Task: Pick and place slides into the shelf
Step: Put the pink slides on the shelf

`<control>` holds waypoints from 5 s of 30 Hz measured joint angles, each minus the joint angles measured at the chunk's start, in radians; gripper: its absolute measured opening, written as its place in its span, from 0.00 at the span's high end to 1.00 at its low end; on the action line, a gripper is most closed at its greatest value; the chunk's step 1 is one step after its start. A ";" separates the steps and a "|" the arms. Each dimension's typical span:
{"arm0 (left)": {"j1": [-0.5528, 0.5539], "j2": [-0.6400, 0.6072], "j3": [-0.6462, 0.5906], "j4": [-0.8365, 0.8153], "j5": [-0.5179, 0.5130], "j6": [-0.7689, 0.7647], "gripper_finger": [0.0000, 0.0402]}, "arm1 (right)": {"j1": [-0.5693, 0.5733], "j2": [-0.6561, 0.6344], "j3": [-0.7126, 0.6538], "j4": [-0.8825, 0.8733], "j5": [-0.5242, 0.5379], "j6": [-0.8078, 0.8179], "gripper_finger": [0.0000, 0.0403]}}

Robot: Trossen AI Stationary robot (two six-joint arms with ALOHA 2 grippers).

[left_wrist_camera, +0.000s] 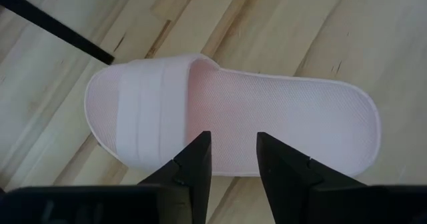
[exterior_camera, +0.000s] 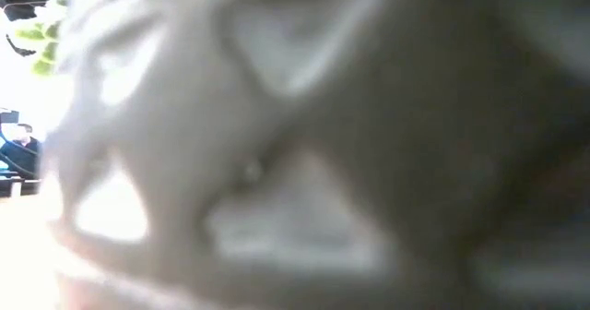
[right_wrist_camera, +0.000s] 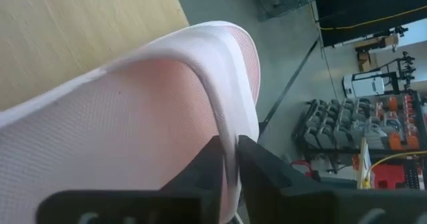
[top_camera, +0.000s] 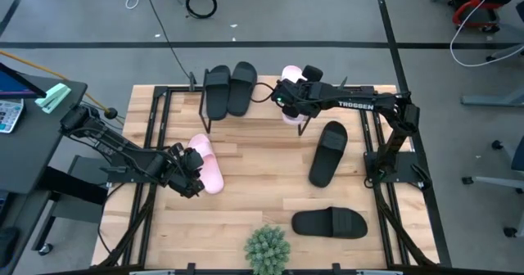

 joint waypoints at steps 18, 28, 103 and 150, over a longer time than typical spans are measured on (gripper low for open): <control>0.000 0.000 0.000 0.004 0.000 -0.009 0.67 | 0.195 0.002 0.068 -0.002 0.006 -0.025 0.64; 0.000 0.000 0.000 0.004 0.000 -0.035 0.69 | 0.407 0.001 0.140 0.091 -0.371 -0.067 0.65; 0.191 0.307 -0.001 -0.224 -0.064 0.118 0.43 | 0.499 0.001 0.097 0.235 -0.586 -0.085 0.66; 0.426 0.307 0.657 0.280 -0.206 0.881 0.97 | 0.776 -0.086 0.097 -0.151 -0.469 0.537 0.66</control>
